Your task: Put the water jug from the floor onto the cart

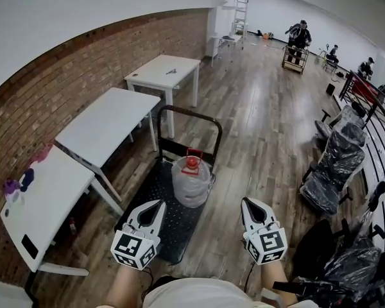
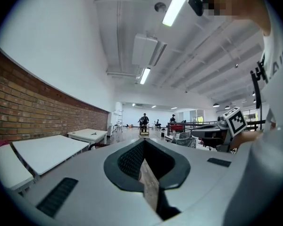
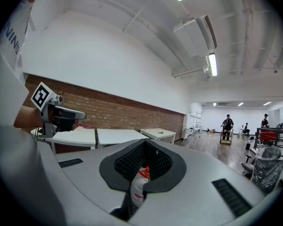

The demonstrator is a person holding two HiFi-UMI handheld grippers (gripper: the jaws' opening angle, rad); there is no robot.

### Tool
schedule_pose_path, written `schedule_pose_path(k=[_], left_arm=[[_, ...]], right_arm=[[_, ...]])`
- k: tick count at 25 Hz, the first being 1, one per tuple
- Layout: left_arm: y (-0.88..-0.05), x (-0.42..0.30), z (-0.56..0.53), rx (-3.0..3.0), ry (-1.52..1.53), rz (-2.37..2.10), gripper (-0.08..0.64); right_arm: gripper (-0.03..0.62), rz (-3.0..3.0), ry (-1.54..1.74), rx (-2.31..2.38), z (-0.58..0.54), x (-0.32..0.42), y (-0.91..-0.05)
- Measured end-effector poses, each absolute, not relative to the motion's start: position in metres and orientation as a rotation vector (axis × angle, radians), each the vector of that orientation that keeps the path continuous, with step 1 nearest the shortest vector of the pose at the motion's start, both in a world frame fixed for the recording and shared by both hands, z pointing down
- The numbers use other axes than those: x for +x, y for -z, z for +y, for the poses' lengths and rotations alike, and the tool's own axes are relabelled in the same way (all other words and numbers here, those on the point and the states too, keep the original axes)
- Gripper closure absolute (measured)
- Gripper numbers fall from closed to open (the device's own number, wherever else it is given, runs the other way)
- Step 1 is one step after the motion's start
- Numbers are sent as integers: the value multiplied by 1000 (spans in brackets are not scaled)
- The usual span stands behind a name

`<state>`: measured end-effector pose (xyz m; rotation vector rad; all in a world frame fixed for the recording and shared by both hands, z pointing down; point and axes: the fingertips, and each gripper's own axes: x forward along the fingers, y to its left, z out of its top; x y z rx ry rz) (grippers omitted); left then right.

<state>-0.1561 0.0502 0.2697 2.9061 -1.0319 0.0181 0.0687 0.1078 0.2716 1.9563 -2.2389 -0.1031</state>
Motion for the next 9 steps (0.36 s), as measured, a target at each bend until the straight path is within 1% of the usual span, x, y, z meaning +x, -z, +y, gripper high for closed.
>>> schedule_pose_path(k=[4,9], left_arm=[[-268,-177,44,2886,14,-1049,558],[-270,-188,38,2877,18,-1052,558]], right_arm=[[589,-2242,110,1923,97,48,-268],[589,-2231,109,1914,92,38,-270]])
